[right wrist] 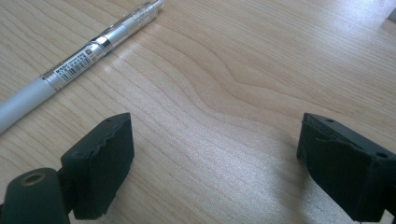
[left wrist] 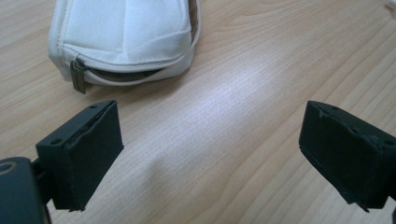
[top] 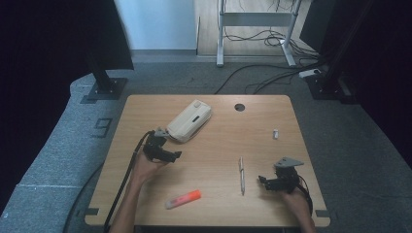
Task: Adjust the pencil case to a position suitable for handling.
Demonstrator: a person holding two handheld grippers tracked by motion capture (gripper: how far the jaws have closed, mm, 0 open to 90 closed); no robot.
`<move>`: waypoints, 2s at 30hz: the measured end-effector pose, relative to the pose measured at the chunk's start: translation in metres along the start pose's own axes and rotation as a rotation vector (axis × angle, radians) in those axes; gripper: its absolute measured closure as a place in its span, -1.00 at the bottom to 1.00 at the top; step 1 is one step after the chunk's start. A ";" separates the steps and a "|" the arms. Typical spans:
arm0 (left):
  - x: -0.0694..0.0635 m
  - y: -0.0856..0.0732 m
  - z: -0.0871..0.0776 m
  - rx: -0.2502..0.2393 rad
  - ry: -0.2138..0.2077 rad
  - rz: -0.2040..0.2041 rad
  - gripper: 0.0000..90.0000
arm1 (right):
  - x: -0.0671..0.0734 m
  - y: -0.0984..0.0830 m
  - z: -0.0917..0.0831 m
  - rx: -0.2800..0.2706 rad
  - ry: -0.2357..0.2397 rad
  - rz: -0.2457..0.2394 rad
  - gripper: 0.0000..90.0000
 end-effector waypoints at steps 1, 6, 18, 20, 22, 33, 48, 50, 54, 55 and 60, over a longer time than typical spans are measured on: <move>0.000 0.002 0.001 0.004 0.001 0.005 -0.86 | 0.000 0.000 0.000 0.000 0.000 0.000 -0.77; 0.000 0.010 0.005 0.008 -0.008 0.009 -0.83 | 0.000 0.000 0.000 0.000 0.000 0.000 -0.77; 0.004 0.038 0.019 0.027 -0.038 0.009 -0.68 | 0.000 0.000 0.000 0.000 0.000 0.000 -0.77; 0.004 0.045 0.025 0.038 -0.044 0.010 -0.67 | 0.000 0.000 0.000 0.000 0.000 -0.001 -0.77; 0.004 0.049 0.028 0.040 -0.050 0.012 -0.63 | 0.000 0.000 0.000 0.000 0.000 0.000 -0.77; 0.006 0.068 0.049 0.050 -0.067 -0.002 -0.45 | 0.000 0.000 0.000 0.000 0.000 -0.001 -0.77; 0.011 0.074 0.081 0.083 -0.036 -0.018 -0.18 | 0.000 0.000 0.000 -0.001 0.000 -0.003 -0.77; 0.010 0.073 0.084 0.089 -0.020 -0.008 -0.16 | 0.000 0.000 0.000 -0.001 0.000 -0.004 -0.77; 0.010 0.071 0.087 0.112 0.029 0.011 -0.04 | 0.000 0.000 0.000 -0.001 0.000 -0.003 -0.77; 0.010 0.070 0.087 0.116 0.039 0.012 0.00 | 0.000 0.000 0.000 -0.001 0.000 -0.003 -0.77; 0.007 0.068 0.088 0.109 0.064 0.014 0.10 | 0.000 0.000 0.000 -0.001 0.000 -0.003 -0.77</move>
Point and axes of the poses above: each handheld gripper's, and its own axes: z roughly forward along the jaws, y roughly out of its top, x roughly to its left, the point moved 1 cm from there along z, roughly forward along the jaws, and after that the axes turned 14 degrees about y, right-handed, at the moved point
